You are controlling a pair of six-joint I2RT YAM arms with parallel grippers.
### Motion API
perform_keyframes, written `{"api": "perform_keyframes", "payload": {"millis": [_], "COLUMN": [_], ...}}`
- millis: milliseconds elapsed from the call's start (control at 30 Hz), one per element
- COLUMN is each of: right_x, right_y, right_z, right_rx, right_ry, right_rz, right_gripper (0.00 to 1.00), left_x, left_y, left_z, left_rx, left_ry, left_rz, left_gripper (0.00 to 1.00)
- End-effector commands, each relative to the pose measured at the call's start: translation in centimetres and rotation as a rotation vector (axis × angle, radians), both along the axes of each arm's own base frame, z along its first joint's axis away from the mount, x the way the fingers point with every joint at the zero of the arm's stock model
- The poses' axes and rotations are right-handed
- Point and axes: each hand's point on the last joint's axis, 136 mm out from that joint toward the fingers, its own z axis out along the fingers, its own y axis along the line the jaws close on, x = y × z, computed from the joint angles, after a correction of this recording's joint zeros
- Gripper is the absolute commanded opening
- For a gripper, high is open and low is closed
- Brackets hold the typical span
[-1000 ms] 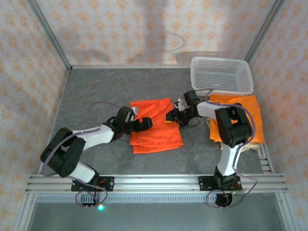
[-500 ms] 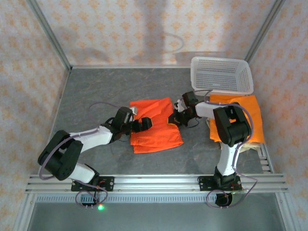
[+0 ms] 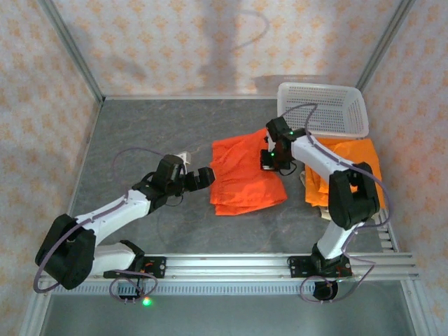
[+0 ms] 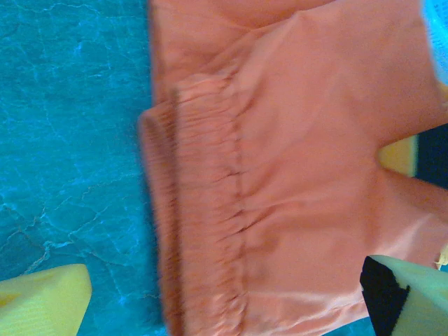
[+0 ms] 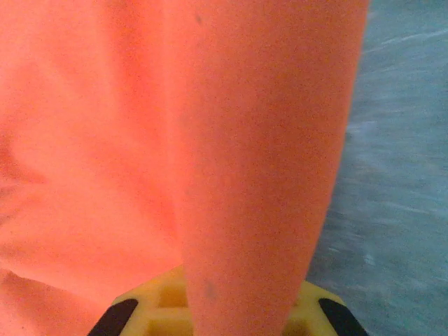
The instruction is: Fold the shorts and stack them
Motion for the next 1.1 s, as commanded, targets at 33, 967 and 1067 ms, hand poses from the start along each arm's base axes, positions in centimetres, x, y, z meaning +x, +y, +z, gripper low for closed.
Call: {"api": "perform_keyframes", "payload": {"millis": [33, 967, 1067], "right_x": [-1.1, 0.7, 0.5], "right_y": [-6.7, -16.7, -16.4], "right_z": [3.5, 16.3, 17.7], "right_rx": [-0.365, -0.874, -0.834], "right_ry": [-0.019, -0.128, -0.162], "right_rz": [-0.014, -0.112, -0.126], "right_gripper": [0.0, 0.0, 0.0], "left_x": [0.4, 0.9, 1.0], "left_y": [0.2, -0.5, -0.5], "left_z": [-0.3, -1.3, -1.2], "left_rx": [0.012, -0.004, -0.006], "left_ry": [-0.002, 0.008, 0.008], "left_rz": [0.005, -0.003, 0.0], "left_gripper": [1.0, 1.0, 1.0]}}
